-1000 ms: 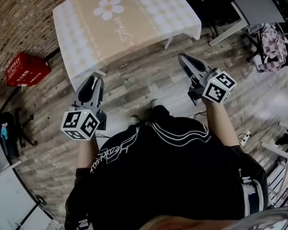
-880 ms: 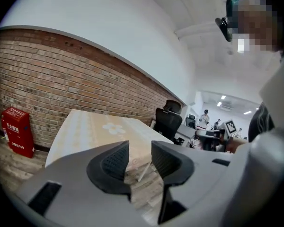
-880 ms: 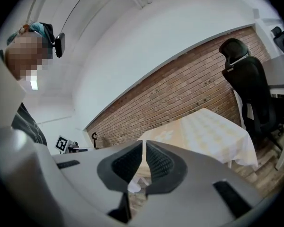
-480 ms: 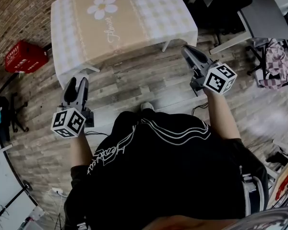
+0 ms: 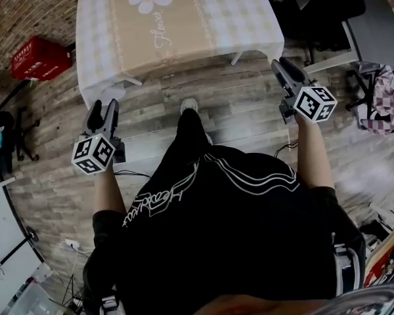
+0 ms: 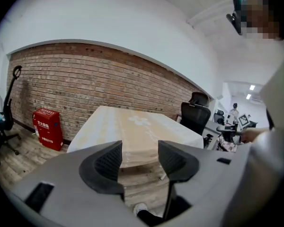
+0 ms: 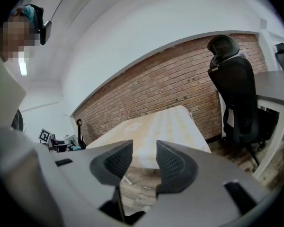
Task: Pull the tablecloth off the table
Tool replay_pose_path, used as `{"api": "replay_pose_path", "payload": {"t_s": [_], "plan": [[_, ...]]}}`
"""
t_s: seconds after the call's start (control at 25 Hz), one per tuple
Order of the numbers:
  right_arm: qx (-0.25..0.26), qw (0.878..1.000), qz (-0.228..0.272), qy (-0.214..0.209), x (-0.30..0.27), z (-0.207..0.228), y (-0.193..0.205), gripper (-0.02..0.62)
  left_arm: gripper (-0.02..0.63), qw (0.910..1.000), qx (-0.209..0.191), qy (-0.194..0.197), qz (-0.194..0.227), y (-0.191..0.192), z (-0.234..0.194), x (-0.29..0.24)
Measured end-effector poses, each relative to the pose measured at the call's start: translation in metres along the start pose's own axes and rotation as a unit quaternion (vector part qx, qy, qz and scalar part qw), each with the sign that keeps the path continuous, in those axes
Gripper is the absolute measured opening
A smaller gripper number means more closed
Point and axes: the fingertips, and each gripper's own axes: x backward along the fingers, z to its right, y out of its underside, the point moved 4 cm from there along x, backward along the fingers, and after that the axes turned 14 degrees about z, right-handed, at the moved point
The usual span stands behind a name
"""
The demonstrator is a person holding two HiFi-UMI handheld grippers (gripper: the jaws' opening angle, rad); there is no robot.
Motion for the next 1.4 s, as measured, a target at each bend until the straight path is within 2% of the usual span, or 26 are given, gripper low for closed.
{"api": "replay_pose_path", "payload": {"t_s": [0.08, 0.32, 0.52, 0.72, 0.92, 1.12, 1.4], "plan": [[-0.003, 1.000, -0.012, 0.010, -0.001, 0.010, 0.009, 0.148, 0.216, 0.9995, 0.007, -0.032, 0.003, 0.008, -0.019, -0.001], [-0.021, 0.996, -0.033, 0.078, -0.011, 0.052, 0.031, 0.181, 0.232, 0.9954, 0.006, -0.095, -0.011, 0.027, -0.070, -0.012], [0.022, 0.990, -0.062, 0.127, -0.029, 0.087, 0.046, 0.199, 0.268, 0.9887, -0.001, -0.146, -0.032, 0.046, -0.112, -0.024], [0.045, 0.982, -0.087, 0.161, -0.048, 0.118, 0.065, 0.207, 0.276, 0.9804, -0.019, -0.187, -0.060, 0.066, -0.149, -0.037], [0.052, 0.973, -0.119, 0.189, -0.060, 0.143, 0.084, 0.212, 0.276, 0.9726, -0.037, -0.209, -0.095, 0.084, -0.181, -0.048], [0.072, 0.964, -0.142, 0.212, -0.073, 0.160, 0.098, 0.214, 0.276, 0.9688, -0.057, -0.211, -0.117, 0.100, -0.202, -0.060], [0.076, 0.958, -0.154, 0.230, -0.090, 0.173, 0.111, 0.218, 0.276, 0.9651, -0.074, -0.216, -0.127, 0.107, -0.227, -0.074]]}}
